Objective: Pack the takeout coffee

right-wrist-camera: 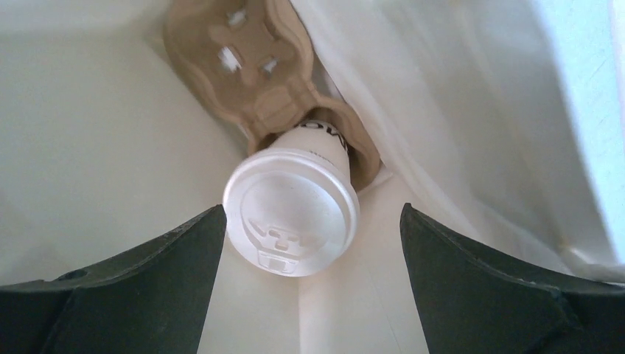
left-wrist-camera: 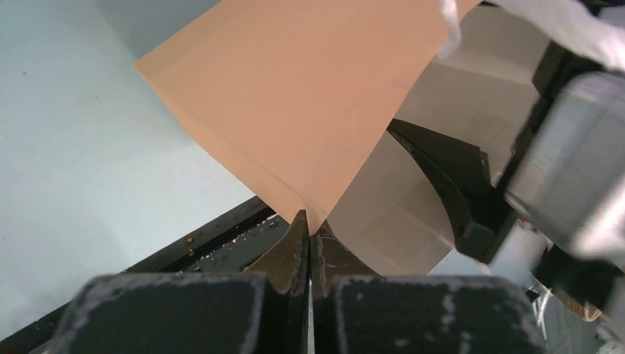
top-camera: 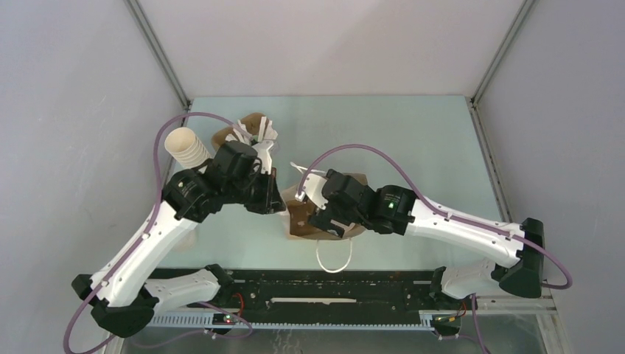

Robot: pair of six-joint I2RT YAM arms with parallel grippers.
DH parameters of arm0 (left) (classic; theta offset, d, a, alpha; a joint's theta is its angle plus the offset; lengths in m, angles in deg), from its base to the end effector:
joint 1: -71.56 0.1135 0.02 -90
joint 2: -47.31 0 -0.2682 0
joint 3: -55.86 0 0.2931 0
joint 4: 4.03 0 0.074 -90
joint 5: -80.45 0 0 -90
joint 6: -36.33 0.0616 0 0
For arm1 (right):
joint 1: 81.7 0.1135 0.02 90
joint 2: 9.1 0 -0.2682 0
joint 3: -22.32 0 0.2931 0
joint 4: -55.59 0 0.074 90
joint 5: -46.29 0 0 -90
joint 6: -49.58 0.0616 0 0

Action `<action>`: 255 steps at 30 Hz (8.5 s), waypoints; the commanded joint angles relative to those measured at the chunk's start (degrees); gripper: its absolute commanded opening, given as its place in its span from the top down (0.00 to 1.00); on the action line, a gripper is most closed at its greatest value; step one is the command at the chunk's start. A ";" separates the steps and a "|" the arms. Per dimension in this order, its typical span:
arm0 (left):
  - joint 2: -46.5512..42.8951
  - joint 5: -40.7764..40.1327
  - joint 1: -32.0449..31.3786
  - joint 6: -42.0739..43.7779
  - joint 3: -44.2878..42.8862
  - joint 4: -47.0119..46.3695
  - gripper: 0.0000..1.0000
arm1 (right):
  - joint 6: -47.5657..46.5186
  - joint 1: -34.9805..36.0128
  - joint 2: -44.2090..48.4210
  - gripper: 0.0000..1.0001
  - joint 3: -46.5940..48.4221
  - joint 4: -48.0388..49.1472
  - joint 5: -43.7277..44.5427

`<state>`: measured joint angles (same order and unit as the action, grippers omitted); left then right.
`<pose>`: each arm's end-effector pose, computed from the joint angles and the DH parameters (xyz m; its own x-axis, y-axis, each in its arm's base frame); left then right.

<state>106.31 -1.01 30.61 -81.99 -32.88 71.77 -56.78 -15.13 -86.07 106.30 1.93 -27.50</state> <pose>0.1677 -0.1576 0.3916 -0.8232 0.0932 -0.5601 0.3811 0.8219 -0.4233 0.1517 0.3068 0.3137 -0.0507 -0.7973 -0.6015 -0.8537 0.3471 -0.3881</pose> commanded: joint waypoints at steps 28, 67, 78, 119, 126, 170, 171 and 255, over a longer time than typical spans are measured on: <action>7.44 -7.68 5.42 -4.40 -23.37 13.88 0.19 | 13.01 -0.12 5.93 0.00 25.51 -5.14 7.68; 31.54 0.27 31.07 11.15 -15.29 -36.49 0.36 | 28.69 -7.68 30.32 0.00 15.68 -16.76 13.30; 31.57 -11.34 26.75 16.16 -15.44 -31.65 0.47 | 29.33 -7.68 30.09 0.01 15.91 -16.19 11.62; 21.51 -22.54 26.31 14.34 -20.29 -19.07 1.00 | 26.81 -7.68 29.55 0.00 13.47 -12.87 8.75; 10.32 -24.74 25.84 13.68 -25.14 -14.98 1.00 | 23.31 -7.68 28.26 0.00 13.12 -9.95 7.62; 3.22 20.88 15.14 6.87 -32.03 -0.06 1.00 | 21.89 -8.12 23.91 0.00 10.42 -0.74 7.17; 3.94 20.71 15.00 7.20 -31.91 0.75 1.00 | 22.04 -8.12 24.00 0.00 10.37 -1.03 7.17; -12.06 -34.77 -4.49 16.87 -27.86 -28.04 0.00 | 38.49 -6.38 28.00 0.00 24.78 -5.48 41.25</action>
<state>92.63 -33.43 26.48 -68.41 -60.00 44.29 -22.01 -22.39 -56.21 128.77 -2.77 6.40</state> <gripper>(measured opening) 0.996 0.993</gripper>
